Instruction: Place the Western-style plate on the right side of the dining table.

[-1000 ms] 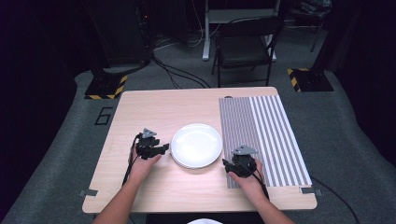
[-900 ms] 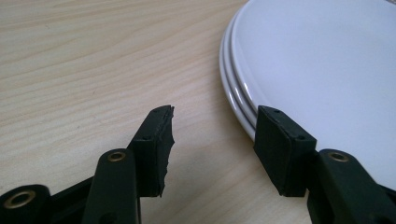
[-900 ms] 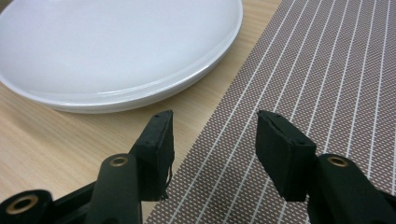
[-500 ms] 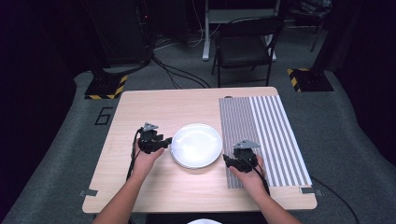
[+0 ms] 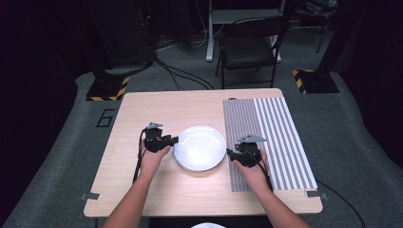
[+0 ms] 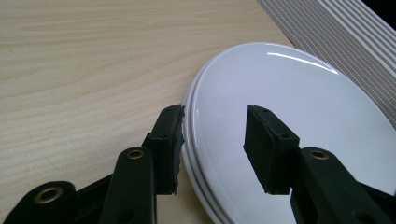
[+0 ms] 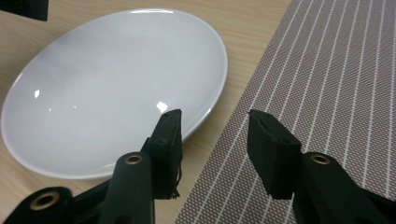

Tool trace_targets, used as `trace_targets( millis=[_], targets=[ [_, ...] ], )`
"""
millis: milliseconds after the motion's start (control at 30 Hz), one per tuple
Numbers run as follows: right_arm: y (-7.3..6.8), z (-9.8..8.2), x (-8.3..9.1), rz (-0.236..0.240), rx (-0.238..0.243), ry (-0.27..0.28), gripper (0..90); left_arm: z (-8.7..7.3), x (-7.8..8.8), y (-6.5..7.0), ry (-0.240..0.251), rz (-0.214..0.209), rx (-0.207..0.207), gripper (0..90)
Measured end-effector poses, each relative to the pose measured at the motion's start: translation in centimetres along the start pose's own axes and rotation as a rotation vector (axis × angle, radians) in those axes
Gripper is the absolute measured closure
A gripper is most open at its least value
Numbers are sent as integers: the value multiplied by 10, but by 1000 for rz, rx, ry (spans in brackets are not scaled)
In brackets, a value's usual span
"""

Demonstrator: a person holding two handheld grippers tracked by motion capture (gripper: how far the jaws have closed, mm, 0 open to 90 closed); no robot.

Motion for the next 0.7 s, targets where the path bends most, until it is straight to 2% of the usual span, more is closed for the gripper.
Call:
trace_targets(
  millis=[67, 167, 367, 433, 700],
  targets=[
    [1, 3, -3, 4, -4, -2, 555, -1, 0, 0, -6, -1, -23, 568],
    [2, 5, -8, 5, -17, -5, 542, -4, -2, 0, -3, -32, 10, 580],
    [4, 3, -11, -9, -26, -5, 502, -9, -7, 0, -32, -66, 6, 594],
    [4, 2, -11, -8, -37, -10, 499, -10, -8, 1, -41, -83, 17, 598],
    [9, -2, -13, -2, -54, -23, 484, -13, -12, 0, -53, -94, 38, 597]
  ],
)
Point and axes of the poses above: each handheld gripper's, and its own axes: x roughly backward along the jaws, z roughly out of its top, y roughly to its right, the point moved 3 cm from there along -x, roughly forward along the jaws, and after that the axes turned 11 degrees about -x, right-handed, at the moved point
